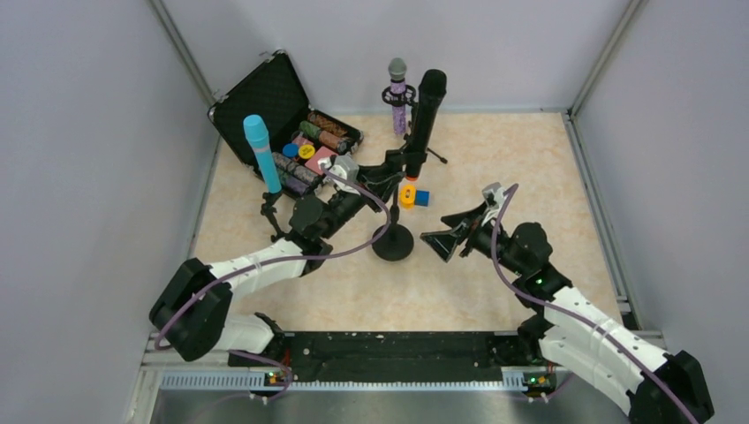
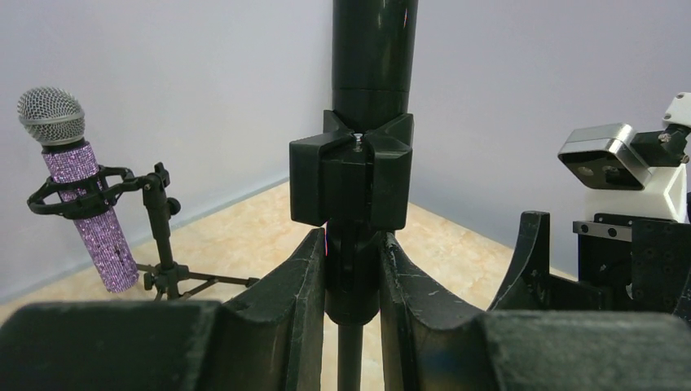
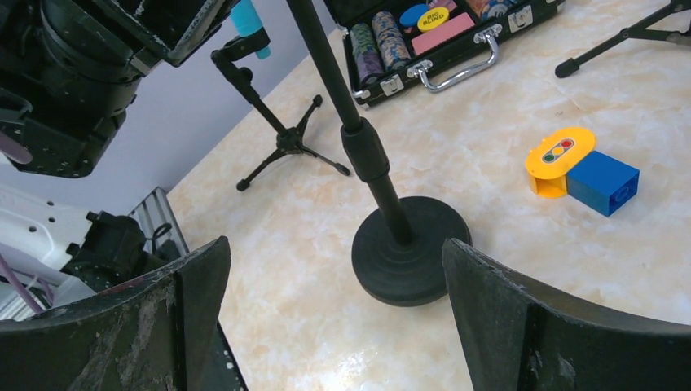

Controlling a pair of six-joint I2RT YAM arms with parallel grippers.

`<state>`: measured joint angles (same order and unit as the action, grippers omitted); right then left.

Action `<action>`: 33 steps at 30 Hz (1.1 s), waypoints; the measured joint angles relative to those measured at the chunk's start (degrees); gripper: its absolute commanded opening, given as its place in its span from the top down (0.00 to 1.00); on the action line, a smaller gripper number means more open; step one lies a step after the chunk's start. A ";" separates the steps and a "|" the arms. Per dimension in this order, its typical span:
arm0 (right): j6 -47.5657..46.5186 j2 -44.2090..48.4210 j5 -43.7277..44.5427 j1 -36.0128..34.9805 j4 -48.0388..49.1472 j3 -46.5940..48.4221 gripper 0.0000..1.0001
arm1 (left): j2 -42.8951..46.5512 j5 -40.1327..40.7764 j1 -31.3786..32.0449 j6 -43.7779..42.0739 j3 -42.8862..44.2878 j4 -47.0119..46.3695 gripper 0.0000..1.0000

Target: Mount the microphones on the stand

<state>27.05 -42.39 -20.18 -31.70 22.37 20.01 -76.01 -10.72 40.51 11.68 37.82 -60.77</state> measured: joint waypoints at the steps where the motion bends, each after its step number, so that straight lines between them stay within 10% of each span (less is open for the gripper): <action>1: 0.72 -0.22 -0.83 0.70 1.03 -0.46 0.01 | -0.35 -0.26 -0.39 0.24 0.00 -0.17 1.00; 33: 10.64 -2.23 -10.54 7.87 9.75 -5.68 0.01 | -12.04 -8.59 -4.74 1.49 -2.69 -19.10 1.00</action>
<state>37.69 -44.62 -30.72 -23.83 32.12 14.33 -88.05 -19.31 35.77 13.17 35.14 -79.88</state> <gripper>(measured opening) 0.988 0.292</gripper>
